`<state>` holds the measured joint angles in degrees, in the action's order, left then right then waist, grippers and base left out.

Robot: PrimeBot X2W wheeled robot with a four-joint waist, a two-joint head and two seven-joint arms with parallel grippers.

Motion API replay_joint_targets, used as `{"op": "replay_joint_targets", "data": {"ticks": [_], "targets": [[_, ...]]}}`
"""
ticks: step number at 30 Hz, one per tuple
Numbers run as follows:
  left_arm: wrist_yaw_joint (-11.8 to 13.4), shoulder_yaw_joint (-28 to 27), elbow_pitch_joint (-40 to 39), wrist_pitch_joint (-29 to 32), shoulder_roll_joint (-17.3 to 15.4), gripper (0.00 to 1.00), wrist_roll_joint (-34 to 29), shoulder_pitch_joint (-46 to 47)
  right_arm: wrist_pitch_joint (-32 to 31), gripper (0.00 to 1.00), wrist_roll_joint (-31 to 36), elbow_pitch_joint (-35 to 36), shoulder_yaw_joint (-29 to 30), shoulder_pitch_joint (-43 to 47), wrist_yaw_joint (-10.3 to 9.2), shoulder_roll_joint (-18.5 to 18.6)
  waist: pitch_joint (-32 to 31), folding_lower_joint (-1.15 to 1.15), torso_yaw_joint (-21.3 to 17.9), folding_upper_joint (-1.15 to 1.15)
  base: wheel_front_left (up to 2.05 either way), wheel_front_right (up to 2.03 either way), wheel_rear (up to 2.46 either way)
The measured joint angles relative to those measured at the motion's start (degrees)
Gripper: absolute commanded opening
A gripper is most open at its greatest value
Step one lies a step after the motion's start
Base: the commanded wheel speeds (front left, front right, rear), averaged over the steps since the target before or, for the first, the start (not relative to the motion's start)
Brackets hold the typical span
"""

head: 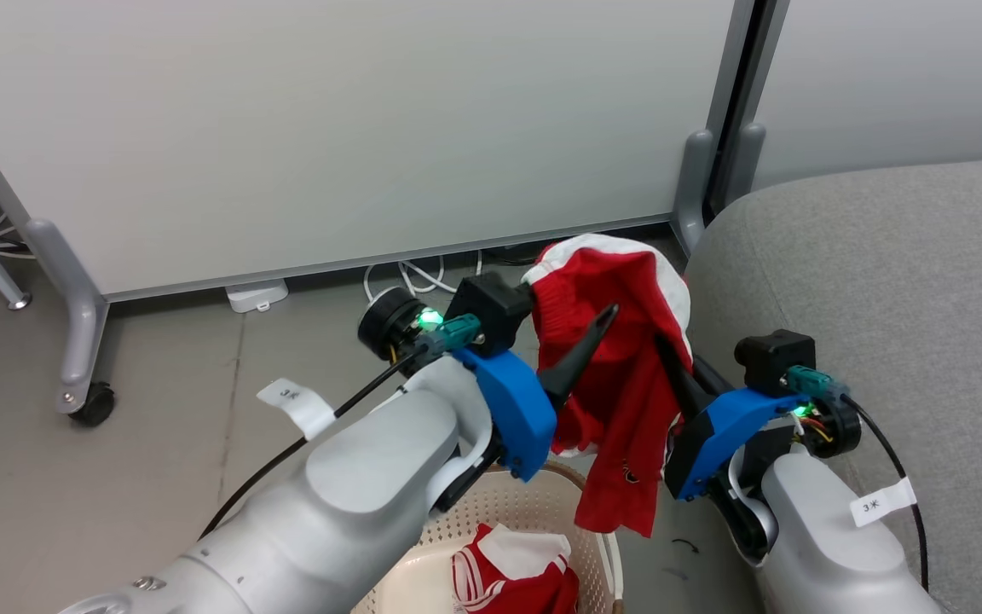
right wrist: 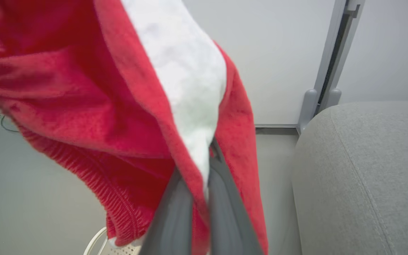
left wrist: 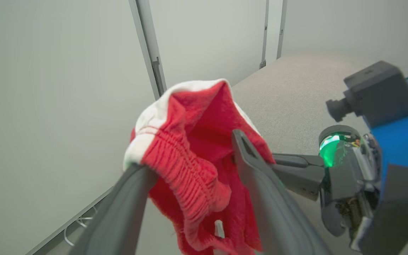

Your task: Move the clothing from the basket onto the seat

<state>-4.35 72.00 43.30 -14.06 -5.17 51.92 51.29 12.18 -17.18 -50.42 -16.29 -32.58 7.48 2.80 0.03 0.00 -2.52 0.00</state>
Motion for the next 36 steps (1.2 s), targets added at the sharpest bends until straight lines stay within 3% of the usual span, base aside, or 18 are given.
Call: {"op": "replay_joint_targets", "data": {"ticks": [16, 25, 31, 36], "targets": [[4.0, -9.2, -9.7, -0.9, -9.2, 1.00, 1.4, -16.5, 1.0, 0.00, 2.5, 1.4, 4.7, -0.6, 0.00, 0.0, 0.4, 0.00, -2.4, 0.00, 0.00, 0.00, 0.00], [6.3, -21.5, -20.7, -0.9, -13.3, 1.00, -6.6, -26.1, 0.0, 0.00, 2.5, 4.5, 4.4, -0.6, 0.00, 0.0, 1.4, 0.00, -5.6, 0.00, 0.00, 0.00, 0.00], [5.5, -30.7, -27.8, -0.9, -14.2, 1.00, -14.3, -33.9, -0.8, 0.00, 2.5, 6.9, 4.1, -0.5, 0.00, 0.0, 2.6, 0.00, -9.6, 0.00, 0.00, 0.00, 0.00], [5.3, -35.1, -30.5, -1.0, -14.3, 1.00, -18.2, -37.6, -1.1, 0.00, 1.9, 8.4, 3.4, -0.4, 0.00, 0.0, 3.3, 0.00, -12.5, 0.00, 0.00, 0.00, 0.00]]}}
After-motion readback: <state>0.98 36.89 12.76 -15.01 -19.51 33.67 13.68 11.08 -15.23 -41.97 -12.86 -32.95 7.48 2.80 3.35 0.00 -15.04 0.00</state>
